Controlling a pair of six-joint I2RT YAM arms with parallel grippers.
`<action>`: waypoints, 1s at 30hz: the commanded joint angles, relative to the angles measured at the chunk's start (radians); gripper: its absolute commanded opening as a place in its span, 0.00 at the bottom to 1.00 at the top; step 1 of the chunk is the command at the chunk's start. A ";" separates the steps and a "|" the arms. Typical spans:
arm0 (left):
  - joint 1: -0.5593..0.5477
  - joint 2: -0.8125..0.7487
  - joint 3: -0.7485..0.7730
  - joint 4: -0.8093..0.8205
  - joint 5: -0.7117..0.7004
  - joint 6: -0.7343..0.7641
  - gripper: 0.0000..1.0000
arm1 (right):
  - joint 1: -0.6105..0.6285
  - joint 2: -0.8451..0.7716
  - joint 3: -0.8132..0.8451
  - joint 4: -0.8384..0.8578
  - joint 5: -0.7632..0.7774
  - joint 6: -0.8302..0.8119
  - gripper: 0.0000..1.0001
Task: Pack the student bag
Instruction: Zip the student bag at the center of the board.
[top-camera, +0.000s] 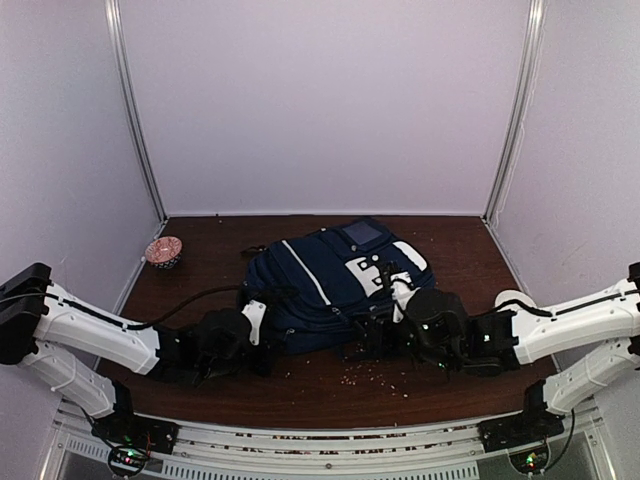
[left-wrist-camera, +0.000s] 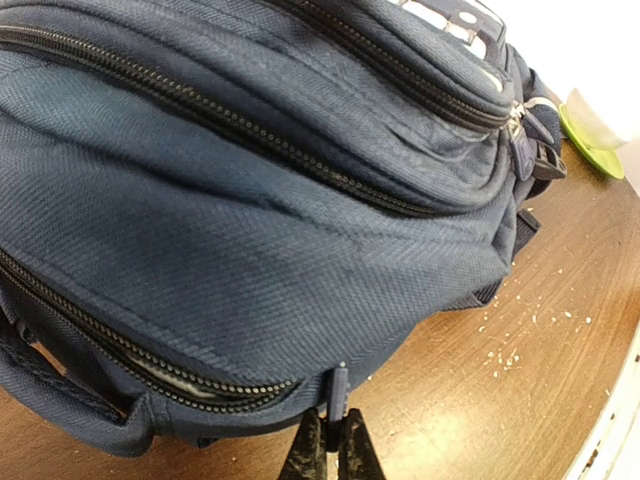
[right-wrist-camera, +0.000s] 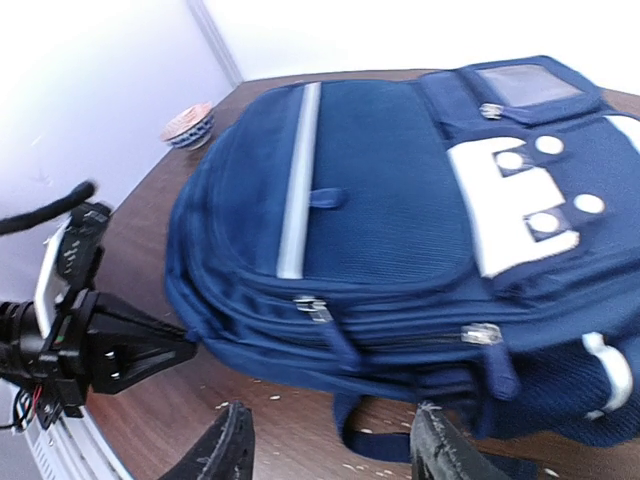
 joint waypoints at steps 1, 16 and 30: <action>0.016 0.003 0.001 0.006 -0.017 0.021 0.00 | -0.032 -0.060 -0.059 -0.171 0.143 0.089 0.54; 0.016 -0.025 0.002 -0.027 -0.004 0.020 0.00 | -0.108 0.182 0.006 -0.176 0.131 0.170 0.55; 0.016 -0.138 -0.017 -0.135 -0.010 0.038 0.00 | -0.240 0.030 -0.110 -0.237 0.203 0.165 0.00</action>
